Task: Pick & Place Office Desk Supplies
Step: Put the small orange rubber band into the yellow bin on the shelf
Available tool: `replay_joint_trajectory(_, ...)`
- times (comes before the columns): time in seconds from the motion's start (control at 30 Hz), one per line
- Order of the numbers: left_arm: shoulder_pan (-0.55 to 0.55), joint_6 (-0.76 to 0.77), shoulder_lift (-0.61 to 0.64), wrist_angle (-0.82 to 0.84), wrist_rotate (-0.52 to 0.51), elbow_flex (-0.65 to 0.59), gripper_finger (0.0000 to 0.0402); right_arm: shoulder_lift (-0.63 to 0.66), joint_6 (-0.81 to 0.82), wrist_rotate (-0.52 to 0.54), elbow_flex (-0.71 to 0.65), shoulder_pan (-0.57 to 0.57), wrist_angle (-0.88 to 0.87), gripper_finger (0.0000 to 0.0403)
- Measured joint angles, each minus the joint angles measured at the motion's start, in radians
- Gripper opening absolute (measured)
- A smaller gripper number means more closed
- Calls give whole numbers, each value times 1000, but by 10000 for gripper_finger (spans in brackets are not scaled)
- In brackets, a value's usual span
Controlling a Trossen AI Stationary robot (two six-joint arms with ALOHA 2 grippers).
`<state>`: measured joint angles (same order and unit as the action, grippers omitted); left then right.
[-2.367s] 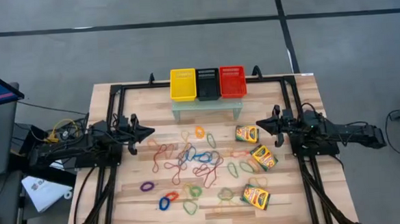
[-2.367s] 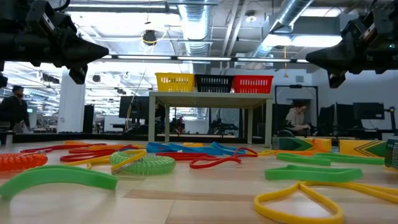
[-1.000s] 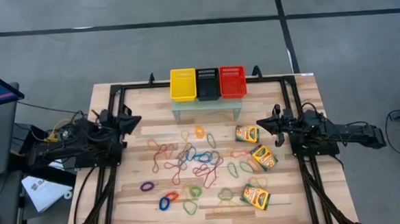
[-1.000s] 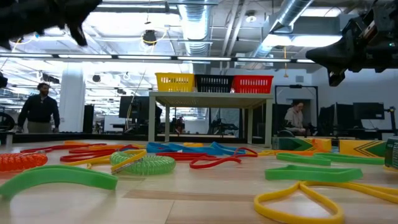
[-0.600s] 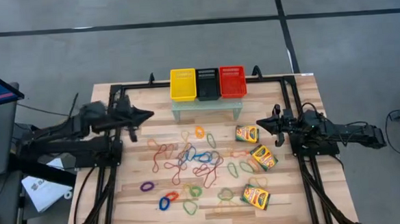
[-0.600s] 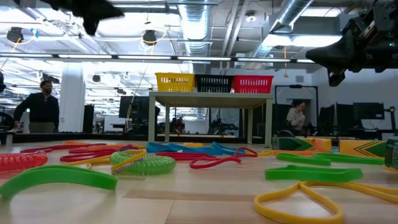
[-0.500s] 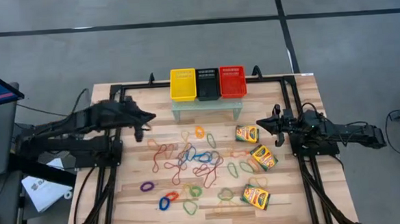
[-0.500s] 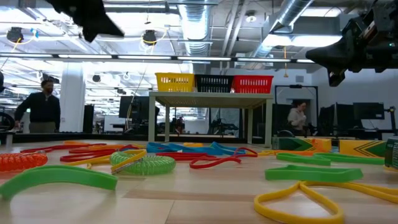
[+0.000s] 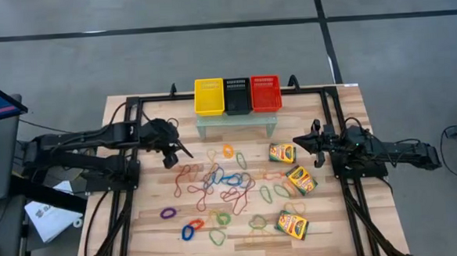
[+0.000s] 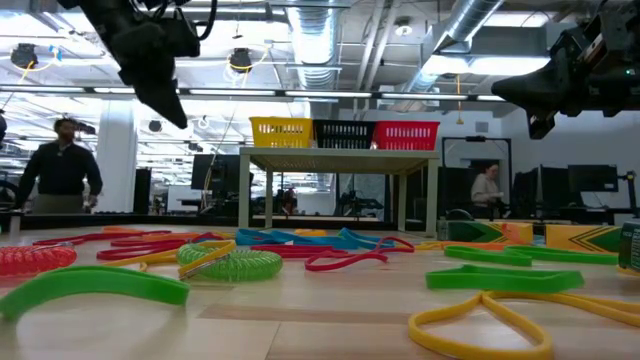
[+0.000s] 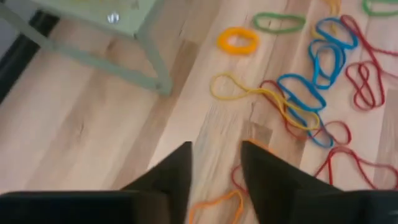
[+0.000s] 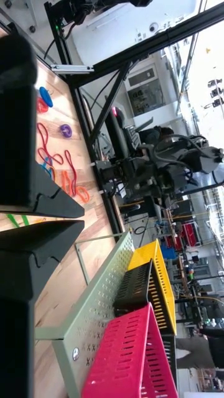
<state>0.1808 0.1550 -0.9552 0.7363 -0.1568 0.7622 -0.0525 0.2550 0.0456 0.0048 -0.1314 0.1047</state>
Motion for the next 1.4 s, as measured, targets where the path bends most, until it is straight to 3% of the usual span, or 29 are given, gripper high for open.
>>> replay_joint_trajectory(0.13, 13, 112, -4, 5, 25, -30, 206, 0, 0, 0, 0, 0, 0, 17)
replay_joint_trajectory(0.23, 27, 140, -3, -3, 55, -64, 221, 0, 0, 0, 0, 0, 0, 17)
replay_joint_trajectory(0.5, 78, 240, -3, 5, -8, -155, 213, 0, 0, 0, 0, 0, 0, 17)
replay_joint_trajectory(0.67, 111, 289, -6, 4, -45, -219, 229, 0, 0, 0, 0, 0, 0, 17)
replay_joint_trajectory(0.9, 120, 350, -38, -16, -31, -226, 248, 0, 0, 0, 0, 0, 0, 17)
replay_joint_trajectory(1.4, 99, 406, -191, 19, 23, -226, 243, 0, 0, 5, 0, 0, 0, 17)
